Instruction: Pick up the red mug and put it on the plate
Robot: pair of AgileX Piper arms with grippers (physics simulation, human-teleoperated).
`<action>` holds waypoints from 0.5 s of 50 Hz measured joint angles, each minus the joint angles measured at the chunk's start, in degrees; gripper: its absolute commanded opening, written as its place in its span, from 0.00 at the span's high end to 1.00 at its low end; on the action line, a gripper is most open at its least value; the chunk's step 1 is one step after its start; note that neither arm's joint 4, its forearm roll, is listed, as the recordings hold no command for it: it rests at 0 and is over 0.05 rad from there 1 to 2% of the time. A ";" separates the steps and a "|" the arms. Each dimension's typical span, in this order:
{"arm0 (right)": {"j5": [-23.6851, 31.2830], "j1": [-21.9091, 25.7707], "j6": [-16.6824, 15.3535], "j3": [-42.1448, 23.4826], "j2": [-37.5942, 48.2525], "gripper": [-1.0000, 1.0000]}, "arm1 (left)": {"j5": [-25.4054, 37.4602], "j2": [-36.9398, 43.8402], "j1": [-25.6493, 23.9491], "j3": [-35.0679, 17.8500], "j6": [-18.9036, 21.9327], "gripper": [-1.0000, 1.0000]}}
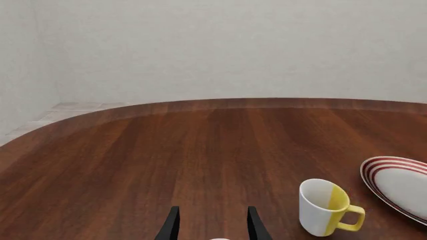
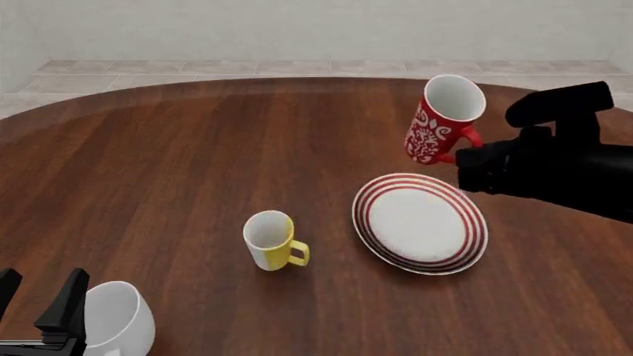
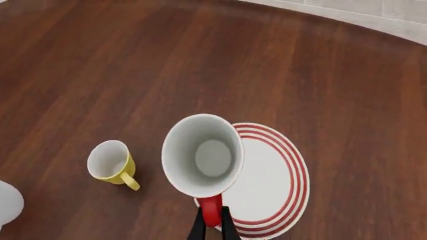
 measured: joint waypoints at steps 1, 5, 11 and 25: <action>-0.10 -0.23 0.03 0.08 0.06 1.00 | 0.00 0.00 0.00 0.00 0.00 0.00; -0.66 -1.06 0.16 0.49 0.36 1.00 | 0.00 0.00 0.00 0.00 0.00 0.00; -1.88 -2.18 0.46 1.61 1.00 1.00 | 0.00 0.00 0.00 0.00 0.00 0.00; -4.43 -4.94 0.43 4.06 2.55 1.00 | 0.00 0.00 0.00 0.00 0.00 0.00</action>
